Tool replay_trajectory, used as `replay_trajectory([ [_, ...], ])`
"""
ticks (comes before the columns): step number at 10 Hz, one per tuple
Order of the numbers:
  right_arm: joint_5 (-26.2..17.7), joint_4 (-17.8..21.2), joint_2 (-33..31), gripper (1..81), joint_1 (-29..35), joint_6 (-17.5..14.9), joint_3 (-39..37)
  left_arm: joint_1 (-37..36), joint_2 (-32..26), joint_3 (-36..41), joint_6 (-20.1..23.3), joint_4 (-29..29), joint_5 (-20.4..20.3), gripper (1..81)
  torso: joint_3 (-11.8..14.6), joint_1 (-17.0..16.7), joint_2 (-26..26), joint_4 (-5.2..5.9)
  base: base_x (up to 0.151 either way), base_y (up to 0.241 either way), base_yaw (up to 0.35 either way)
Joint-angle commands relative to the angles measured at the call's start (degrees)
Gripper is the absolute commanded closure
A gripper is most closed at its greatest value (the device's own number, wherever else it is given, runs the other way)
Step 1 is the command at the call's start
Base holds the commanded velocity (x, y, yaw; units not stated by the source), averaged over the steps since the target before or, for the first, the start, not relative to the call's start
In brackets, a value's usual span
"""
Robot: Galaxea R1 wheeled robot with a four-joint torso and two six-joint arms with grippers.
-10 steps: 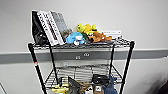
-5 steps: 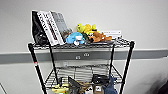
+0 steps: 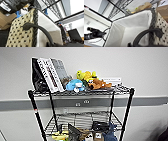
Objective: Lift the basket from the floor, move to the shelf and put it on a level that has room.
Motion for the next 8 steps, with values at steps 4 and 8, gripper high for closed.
replay_trajectory([
  [4, -0.48, -0.85, -5.49, 81.1, 13.73, -0.42, 9.08, -15.56, -7.29, 11.97, -0.29, 0.66, 0.75, 81.1, 0.00, 0.00, 0.00, 0.00, 0.000, 0.000, 0.000],
  [8, -0.93, 0.56, -8.39, 81.1, 19.35, 0.20, 11.98, -20.66, -9.14, 14.88, -0.56, 0.40, 1.10, 81.1, 0.00, 0.00, 0.00, 0.00, 0.000, 0.000, 0.000],
])
